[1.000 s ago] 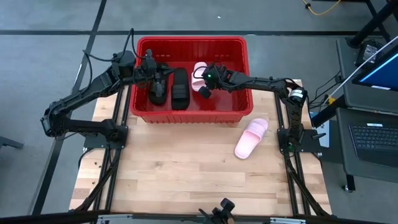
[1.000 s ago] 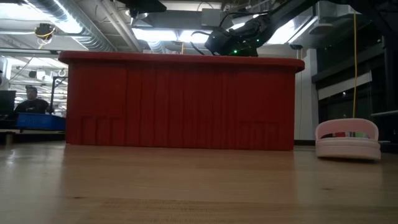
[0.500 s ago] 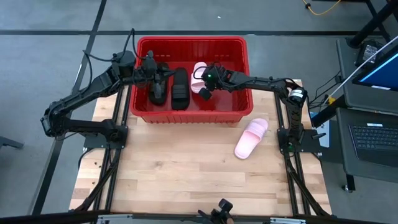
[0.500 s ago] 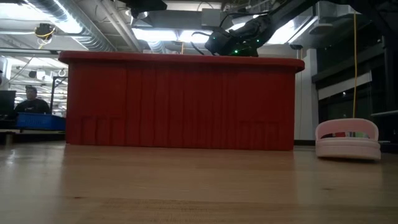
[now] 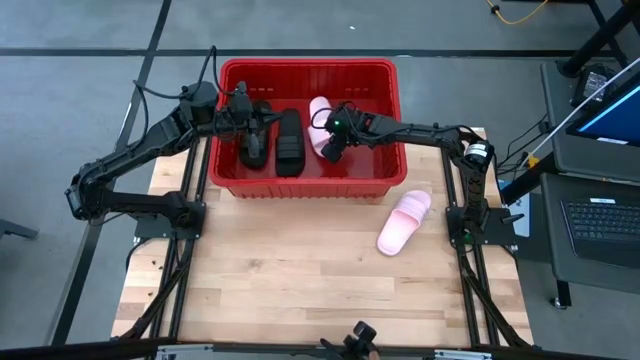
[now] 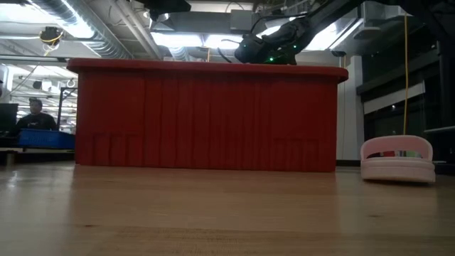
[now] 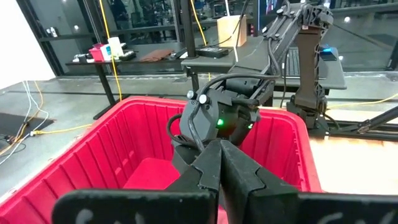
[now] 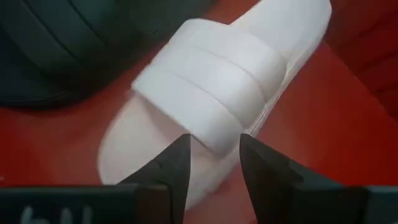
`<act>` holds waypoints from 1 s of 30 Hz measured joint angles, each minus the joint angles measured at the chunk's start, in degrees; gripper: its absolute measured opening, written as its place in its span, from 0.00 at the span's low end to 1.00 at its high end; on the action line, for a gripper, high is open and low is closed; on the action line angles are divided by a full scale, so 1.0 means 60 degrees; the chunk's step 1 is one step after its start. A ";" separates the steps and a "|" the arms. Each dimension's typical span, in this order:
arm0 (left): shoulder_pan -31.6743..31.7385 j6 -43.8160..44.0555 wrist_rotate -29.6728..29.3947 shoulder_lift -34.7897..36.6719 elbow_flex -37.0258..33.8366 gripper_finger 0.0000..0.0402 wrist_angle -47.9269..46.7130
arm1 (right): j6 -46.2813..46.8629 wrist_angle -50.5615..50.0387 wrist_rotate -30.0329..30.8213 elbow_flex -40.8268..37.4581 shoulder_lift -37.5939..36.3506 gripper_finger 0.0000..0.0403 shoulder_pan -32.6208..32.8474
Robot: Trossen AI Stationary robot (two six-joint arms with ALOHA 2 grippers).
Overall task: Pick and place slides into bin
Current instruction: Put the left pink slide into the red bin, then put the pink slide into the red bin
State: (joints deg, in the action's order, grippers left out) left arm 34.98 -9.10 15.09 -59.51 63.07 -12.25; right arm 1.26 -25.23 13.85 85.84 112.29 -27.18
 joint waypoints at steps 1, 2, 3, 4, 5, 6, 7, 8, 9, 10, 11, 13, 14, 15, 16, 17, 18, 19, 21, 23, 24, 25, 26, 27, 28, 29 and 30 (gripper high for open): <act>0.0000 0.0000 0.0000 0.0000 0.0000 0.01 0.0000 | 0.0000 0.0003 0.0000 0.0000 0.0000 0.34 0.0000; 0.0000 -0.0003 0.0000 0.0000 0.0000 0.00 -0.0001 | 0.0004 0.0013 0.0000 0.0000 0.0000 0.35 0.0004; 0.0000 -0.0001 0.0000 0.0000 0.0000 0.00 -0.0001 | 0.0027 0.0031 0.0000 0.0000 0.0000 0.35 0.0004; 0.0000 0.0000 0.0000 0.0000 0.0000 0.00 0.0000 | 0.0088 0.0032 -0.0003 0.0000 0.0000 0.35 0.0004; 0.0000 0.0000 0.0000 0.0000 0.0000 0.01 0.0000 | 0.0225 0.0032 -0.0019 0.0000 0.0000 0.35 0.0001; 0.0000 0.0000 0.0000 0.0000 0.0000 0.01 -0.0001 | 0.0263 0.0029 -0.0061 0.0000 0.0000 0.35 0.0000; 0.0000 -0.0003 0.0000 0.0000 0.0000 0.01 0.0000 | 0.0266 0.0031 -0.0062 0.0000 0.0000 0.35 0.0001; 0.0000 0.0000 0.0000 0.0000 0.0000 0.01 -0.0002 | 0.0264 0.0030 -0.0058 0.0000 0.0000 0.35 0.0002; 0.0000 0.0019 0.0000 0.0000 0.0000 0.00 0.0000 | 0.0264 0.0028 -0.0062 0.0000 0.0000 0.35 0.0002; 0.0000 0.0072 0.0000 0.0000 0.0000 0.00 0.0000 | 0.0273 0.0023 -0.0066 0.0000 0.0000 0.35 0.0002; 0.0000 0.0119 0.0000 0.0000 0.0000 0.00 -0.0003 | 0.0284 0.0021 -0.0067 0.0000 0.0000 0.35 0.0004; 0.0000 0.0149 -0.0002 0.0000 0.0000 0.01 0.0000 | 0.0284 0.0011 -0.0077 0.0006 0.0000 0.35 0.0004; 0.0000 0.0149 -0.0002 0.0000 0.0000 0.01 0.0000 | 0.0283 -0.0142 -0.0085 0.0069 0.0000 0.35 0.0004; 0.0000 0.0149 0.0000 0.0000 0.0000 0.01 -0.0002 | 0.0267 -0.0386 -0.0097 0.0185 0.0000 0.35 0.0004; 0.0000 0.0149 -0.0002 0.0000 0.0000 0.01 -0.0002 | 0.0252 -0.0649 -0.0098 0.0359 0.0000 0.35 0.0004; 0.0000 0.0149 -0.0004 0.0000 0.0000 0.00 -0.0003 | 0.0251 -0.0927 -0.0098 0.0591 0.0000 0.35 0.0004; 0.0000 0.0149 -0.0004 0.0000 0.0000 0.00 0.0000 | 0.0248 -0.1243 -0.0098 0.0843 0.0000 0.35 0.0004; 0.0000 0.0149 -0.0004 0.0000 0.0000 0.00 0.0000 | 0.0248 -0.1597 -0.0098 0.1115 0.0000 0.35 0.0004; 0.0000 0.0149 -0.0004 0.0000 0.0000 0.01 0.0000 | 0.0234 -0.2445 -0.0099 0.1731 0.0000 0.35 0.0004; 0.0000 0.0148 -0.0004 0.0000 0.0000 0.01 0.0000 | 0.0086 -0.3063 -0.0098 0.2335 0.0000 0.35 0.0011; 0.0000 0.0148 -0.0004 0.0000 0.0000 0.01 0.0000 | -0.0019 -0.3372 -0.0097 0.2615 -0.0010 0.35 0.0024; 0.0000 0.0147 -0.0004 0.0000 0.0000 0.00 0.0000 | -0.0078 -0.3693 -0.0095 0.2877 -0.0011 0.35 0.0033; 0.0000 0.0147 -0.0005 0.0000 0.0000 0.00 0.0000 | -0.0151 -0.3977 -0.0097 0.3137 -0.0011 0.34 0.0035; 0.0000 0.0146 -0.0004 0.0000 0.0000 0.00 0.0000 | -0.0208 -0.4235 -0.0098 0.3376 -0.0011 0.33 0.0060; 0.0000 0.0143 -0.0005 0.0000 0.0000 0.01 0.0000 | -0.0251 -0.4539 -0.0094 0.3632 -0.0011 0.31 0.0074; 0.0000 0.0091 -0.0007 0.0000 0.0000 0.01 0.0000 | -0.0287 -0.4835 -0.0093 0.3886 -0.0011 0.27 0.0076; 0.0000 0.0020 -0.0007 0.0000 0.0000 0.01 0.0002 | -0.0315 -0.5122 -0.0093 0.4153 -0.0011 0.23 0.0076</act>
State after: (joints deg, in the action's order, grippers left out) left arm 34.98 -8.98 15.05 -59.51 63.07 -12.24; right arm -0.63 -55.96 13.29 110.76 112.22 -26.72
